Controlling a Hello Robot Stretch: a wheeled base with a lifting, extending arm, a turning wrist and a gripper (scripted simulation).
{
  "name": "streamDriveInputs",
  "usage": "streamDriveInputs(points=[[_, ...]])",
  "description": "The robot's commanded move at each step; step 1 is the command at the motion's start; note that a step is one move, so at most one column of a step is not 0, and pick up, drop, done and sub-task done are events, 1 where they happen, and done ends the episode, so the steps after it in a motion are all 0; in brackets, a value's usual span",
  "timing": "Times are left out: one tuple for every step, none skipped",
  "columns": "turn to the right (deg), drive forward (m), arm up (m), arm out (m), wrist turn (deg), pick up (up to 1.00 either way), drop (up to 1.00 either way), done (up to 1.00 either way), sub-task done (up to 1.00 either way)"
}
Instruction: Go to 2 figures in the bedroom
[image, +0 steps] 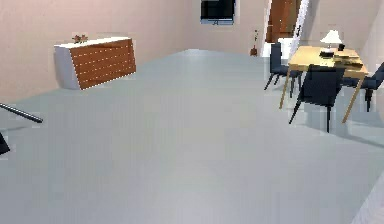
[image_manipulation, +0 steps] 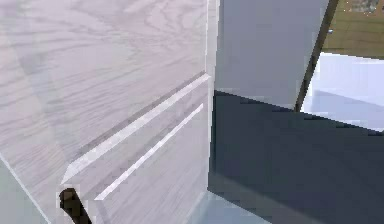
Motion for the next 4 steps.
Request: streamDriveInputs(points=[[9.0,0.00,0.00,0.00,0.0,0.00,0.00,0.00,0.00],[0.0,0.65,0.00,0.00,0.0,0.00,0.00,0.00,0.00],[-24.0,0.00,0.00,0.00,0.0,0.00,0.00,0.00,0.00],[0.0,0.30,0.00,0.00,0.0,0.00,0.00,0.00,0.00]])
